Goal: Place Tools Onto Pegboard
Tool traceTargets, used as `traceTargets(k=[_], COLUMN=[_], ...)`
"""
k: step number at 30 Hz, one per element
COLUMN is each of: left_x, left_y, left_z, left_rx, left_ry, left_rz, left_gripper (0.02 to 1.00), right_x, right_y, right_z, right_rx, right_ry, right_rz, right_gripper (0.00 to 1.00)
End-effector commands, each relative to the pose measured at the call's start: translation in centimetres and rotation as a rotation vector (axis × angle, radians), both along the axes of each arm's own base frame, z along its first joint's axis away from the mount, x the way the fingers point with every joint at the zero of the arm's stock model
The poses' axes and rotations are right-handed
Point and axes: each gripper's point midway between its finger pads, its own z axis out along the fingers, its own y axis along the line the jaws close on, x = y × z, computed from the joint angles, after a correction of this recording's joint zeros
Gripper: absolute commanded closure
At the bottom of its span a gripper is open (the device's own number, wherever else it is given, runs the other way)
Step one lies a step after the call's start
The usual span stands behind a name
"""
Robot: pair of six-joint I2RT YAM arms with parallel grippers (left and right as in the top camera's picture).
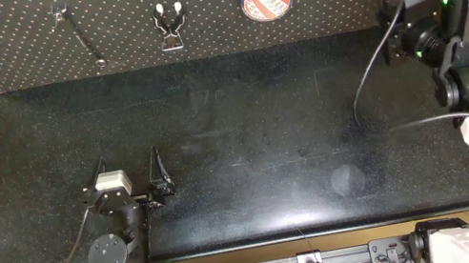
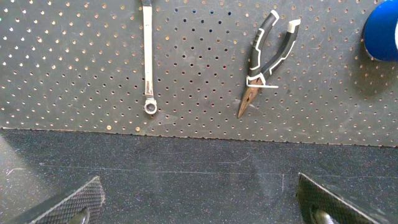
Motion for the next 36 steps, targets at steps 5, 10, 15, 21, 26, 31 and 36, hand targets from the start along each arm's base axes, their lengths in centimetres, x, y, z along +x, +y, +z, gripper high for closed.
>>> traceTargets(k=[5,10,15,21,26,31,36], left_x=[0.0,0.0,0.0,0.0,0.0,0.0,0.0], left_y=[0.2,0.2,0.2,0.2,0.2,0.2,0.2], left_z=[-0.1,-0.1,-0.1,-0.1,-0.1,-0.1,-0.1], left_rx=[0.006,0.006,0.006,0.006,0.006,0.006,0.006], left_ry=[0.001,0.001,0.001,0.001,0.001,0.001,0.001], left_rz=[0.011,0.01,0.01,0.011,0.011,0.011,0.011], left_gripper=[0.023,0.023,0.023,0.023,0.023,0.023,0.023], right_x=[2.1,2.7,2.4,1.6,1.7,1.0,-4.7], right_y=[1.2,-0.3,-0.3,-0.2,-0.3,-0.6,-0.8], right_z=[-1.3,-2.9,-4.2,-6.2,-6.0,-0.1,1.4], right_rx=[0.012,0.015,0.015,-0.002,-0.002,-0.015,0.06], right_ry=[0.007,0.057,0.109,0.186,0.178,0.002,-0.121], right_rz=[0.021,-0.089,-0.088,-0.073,-0.074,-0.09,-0.168], right_gripper=[0.928,0.925,0.928,0.925,0.08,0.066,0.064])
